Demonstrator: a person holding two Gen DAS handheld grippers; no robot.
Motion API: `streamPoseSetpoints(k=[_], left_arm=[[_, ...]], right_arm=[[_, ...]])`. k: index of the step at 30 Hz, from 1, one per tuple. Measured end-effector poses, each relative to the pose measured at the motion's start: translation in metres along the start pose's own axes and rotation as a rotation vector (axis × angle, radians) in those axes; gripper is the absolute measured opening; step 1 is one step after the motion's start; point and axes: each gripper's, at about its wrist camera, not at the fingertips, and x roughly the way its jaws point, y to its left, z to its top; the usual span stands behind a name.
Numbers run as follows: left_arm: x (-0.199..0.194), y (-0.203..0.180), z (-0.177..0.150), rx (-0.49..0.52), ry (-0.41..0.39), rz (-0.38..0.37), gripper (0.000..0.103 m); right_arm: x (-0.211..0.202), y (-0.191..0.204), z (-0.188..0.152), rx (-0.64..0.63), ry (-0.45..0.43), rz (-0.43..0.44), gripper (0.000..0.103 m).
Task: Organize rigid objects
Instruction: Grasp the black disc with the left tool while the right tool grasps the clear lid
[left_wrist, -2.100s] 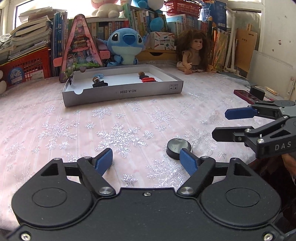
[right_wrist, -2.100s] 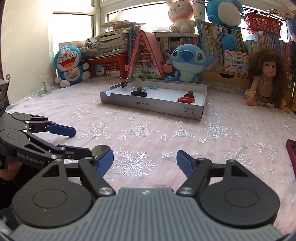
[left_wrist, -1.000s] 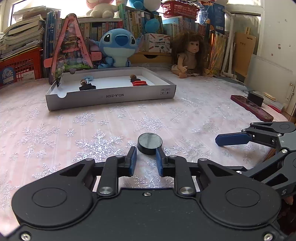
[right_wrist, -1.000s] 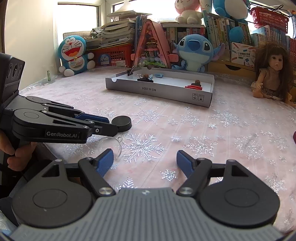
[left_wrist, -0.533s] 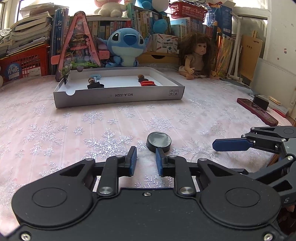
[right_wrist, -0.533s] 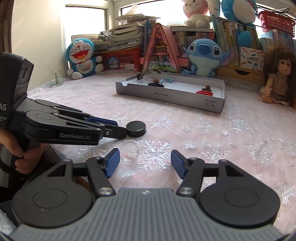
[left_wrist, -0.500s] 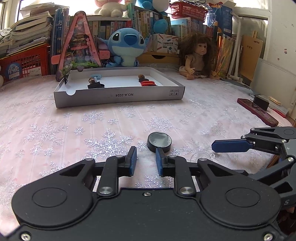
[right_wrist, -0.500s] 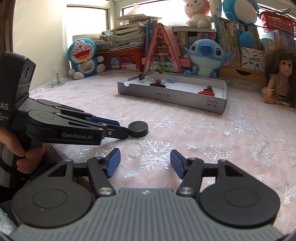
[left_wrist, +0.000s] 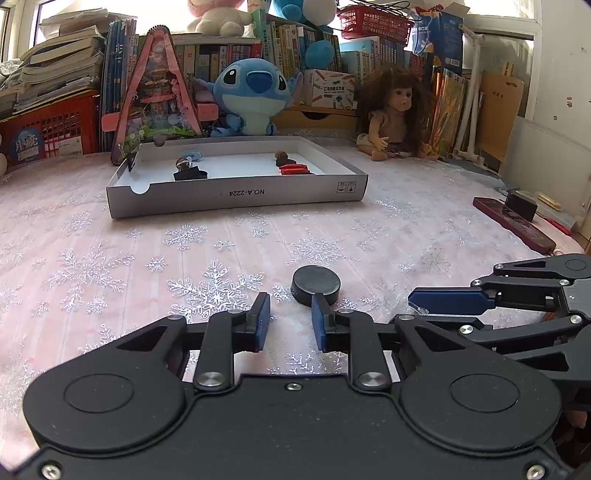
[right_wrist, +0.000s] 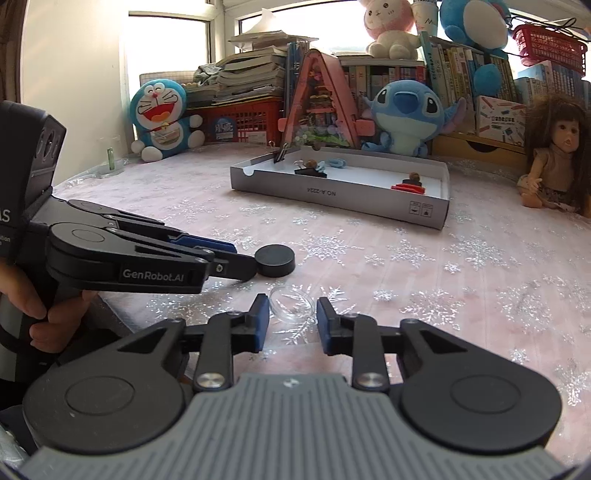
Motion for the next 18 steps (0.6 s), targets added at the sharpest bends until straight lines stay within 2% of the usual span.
streamPoseSetpoints(k=[4, 6, 18], left_arm=[[0.001, -0.003, 0.002, 0.008, -0.013, -0.007, 0.027], [0.002, -0.007, 0.003, 0.019, -0.022, -0.003, 0.034], [0.023, -0.019, 0.012, 0.036, -0.021, 0.027, 0.039]], right_arm=[[-0.002, -0.006, 0.0, 0.015, -0.011, -0.042, 0.033], [-0.002, -0.009, 0.0, 0.026, -0.012, -0.067, 0.033], [0.0, -0.021, 0.001, 0.067, -0.012, -0.154, 0.033]])
